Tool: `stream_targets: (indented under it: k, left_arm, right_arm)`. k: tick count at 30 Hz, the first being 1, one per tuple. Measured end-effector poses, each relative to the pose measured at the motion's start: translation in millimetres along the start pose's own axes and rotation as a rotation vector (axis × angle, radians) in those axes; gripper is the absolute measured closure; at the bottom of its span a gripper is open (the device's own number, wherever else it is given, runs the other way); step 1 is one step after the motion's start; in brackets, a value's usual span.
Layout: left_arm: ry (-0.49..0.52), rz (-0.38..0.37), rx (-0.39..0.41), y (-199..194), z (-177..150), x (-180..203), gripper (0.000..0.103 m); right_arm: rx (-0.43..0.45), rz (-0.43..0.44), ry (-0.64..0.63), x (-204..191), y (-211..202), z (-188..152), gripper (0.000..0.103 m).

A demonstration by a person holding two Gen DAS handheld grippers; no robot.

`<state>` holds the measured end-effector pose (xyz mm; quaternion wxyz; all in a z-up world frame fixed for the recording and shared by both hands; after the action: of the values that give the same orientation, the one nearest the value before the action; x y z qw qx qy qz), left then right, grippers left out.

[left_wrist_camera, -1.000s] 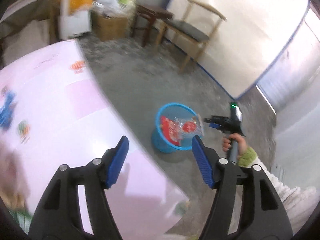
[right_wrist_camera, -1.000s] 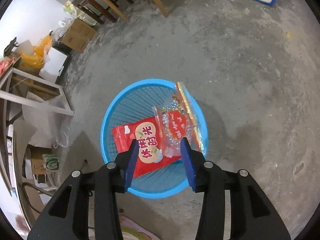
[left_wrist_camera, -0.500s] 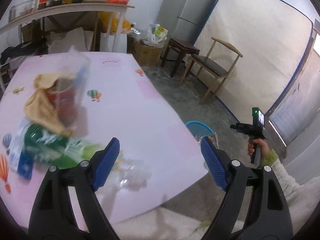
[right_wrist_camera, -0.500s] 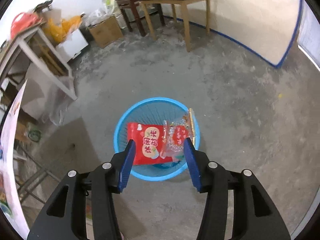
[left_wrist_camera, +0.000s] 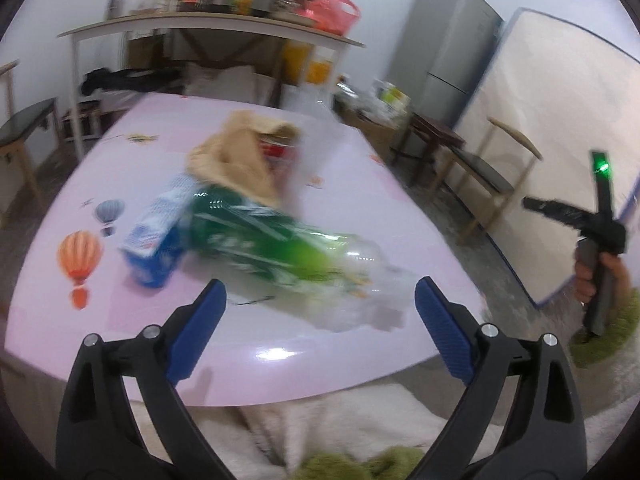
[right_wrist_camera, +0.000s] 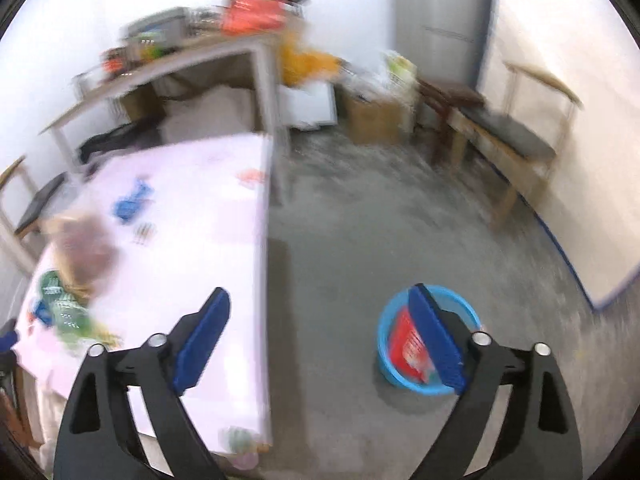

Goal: Collect trash

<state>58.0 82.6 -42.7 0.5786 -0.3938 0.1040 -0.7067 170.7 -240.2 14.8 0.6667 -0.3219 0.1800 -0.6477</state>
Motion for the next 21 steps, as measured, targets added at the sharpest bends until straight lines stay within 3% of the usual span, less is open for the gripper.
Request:
stream_targets:
  k: [3,6,10,14,17,21]
  left_arm:
    - [-0.042,0.051,0.026,-5.2,-1.9,-25.8,0.01]
    - [-0.087,0.093,0.042,-10.2,-4.6,-51.0,0.009]
    - [-0.146,0.097,0.058,-15.7,-6.1,-73.5,0.009]
    - [-0.201,0.097,0.054,-15.9,-8.0,-94.8,0.009]
    - [-0.223,0.101,0.044,-14.5,-9.7,-106.3,0.009]
    - [-0.224,0.114,0.04,-12.8,-13.4,-116.1,0.008]
  right_arm:
    - [0.059,0.072,-0.113,-54.2,-5.9,27.1,0.006]
    - [0.057,0.144,-0.211,-106.2,-0.4,37.3,0.006]
    - [0.013,0.278,-0.329,-174.2,18.3,32.5,0.006]
    - [-0.07,0.468,-0.454,-246.4,40.4,15.4,0.006]
    - [-0.137,0.458,-0.554,-280.0,55.7,6.5,0.007]
    - [-0.128,0.41,-0.643,-299.9,56.7,5.3,0.007]
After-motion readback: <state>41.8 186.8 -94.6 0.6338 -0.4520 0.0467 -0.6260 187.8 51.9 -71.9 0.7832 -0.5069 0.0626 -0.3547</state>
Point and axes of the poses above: each gripper's, at about its wrist camera, not at the fingertips, and y roughly the way its jaws point, x to its right, z to its top, the point moved 4 cm from there along y, roughly the way its jaws point, and after that the axes turned 11 degrees about -y, right-handed, at the moved point
